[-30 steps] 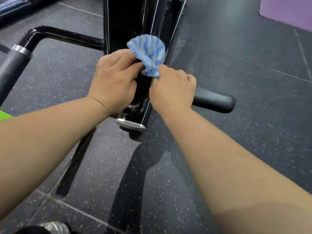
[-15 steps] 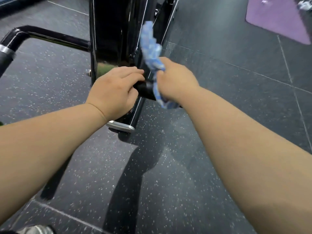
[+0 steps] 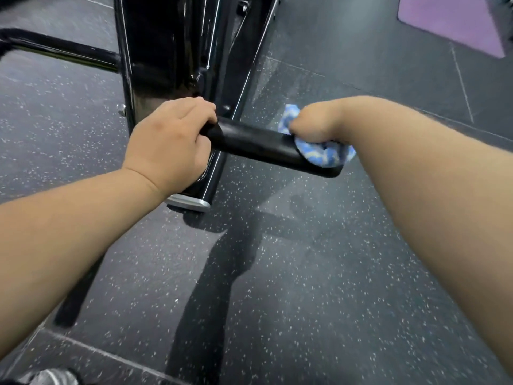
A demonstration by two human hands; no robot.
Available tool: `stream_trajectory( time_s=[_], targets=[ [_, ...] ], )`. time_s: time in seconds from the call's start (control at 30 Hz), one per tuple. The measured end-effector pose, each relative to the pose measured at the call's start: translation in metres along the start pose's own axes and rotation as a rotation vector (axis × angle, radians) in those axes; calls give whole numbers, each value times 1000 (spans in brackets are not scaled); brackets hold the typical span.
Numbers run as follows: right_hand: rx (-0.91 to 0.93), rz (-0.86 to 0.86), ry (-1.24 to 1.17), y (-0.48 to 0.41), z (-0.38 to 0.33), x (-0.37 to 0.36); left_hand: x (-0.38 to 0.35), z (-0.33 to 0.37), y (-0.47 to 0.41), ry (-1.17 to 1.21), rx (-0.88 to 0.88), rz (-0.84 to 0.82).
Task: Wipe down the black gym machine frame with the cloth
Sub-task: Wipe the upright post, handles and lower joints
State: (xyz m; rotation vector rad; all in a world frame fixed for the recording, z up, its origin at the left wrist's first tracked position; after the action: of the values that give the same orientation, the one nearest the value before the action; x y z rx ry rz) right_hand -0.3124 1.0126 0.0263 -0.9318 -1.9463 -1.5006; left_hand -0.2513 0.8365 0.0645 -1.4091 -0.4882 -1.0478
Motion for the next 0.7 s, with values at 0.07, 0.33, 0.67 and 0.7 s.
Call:
stream_trajectory(
  time_s=[0.07, 0.33, 0.67, 0.7],
  targets=[
    [85, 45, -112, -3, -34, 0, -1, 1, 2, 7, 22, 14],
    [74, 151, -37, -5, -17, 8, -7, 14, -4, -159, -72, -2],
    [-144, 660, -1876, 14, 102, -58, -18, 12, 3, -98, 35, -44],
    [-161, 670, -1914, 16, 96, -69, -18, 12, 3, -99, 27, -41]
  ],
)
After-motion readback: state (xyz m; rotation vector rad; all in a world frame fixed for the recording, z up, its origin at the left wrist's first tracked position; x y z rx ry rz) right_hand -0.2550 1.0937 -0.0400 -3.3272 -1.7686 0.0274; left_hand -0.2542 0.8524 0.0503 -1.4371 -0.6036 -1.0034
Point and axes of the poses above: each hand's wrist, its own y-axis away from the middle knuckle, its own x-axis out of the back of the hand, z = x × y, the point moved 10 cm from there along -y, towards the middle knuckle, and after that the axes turned 3 degrees about -y, right-handed, at the moved point
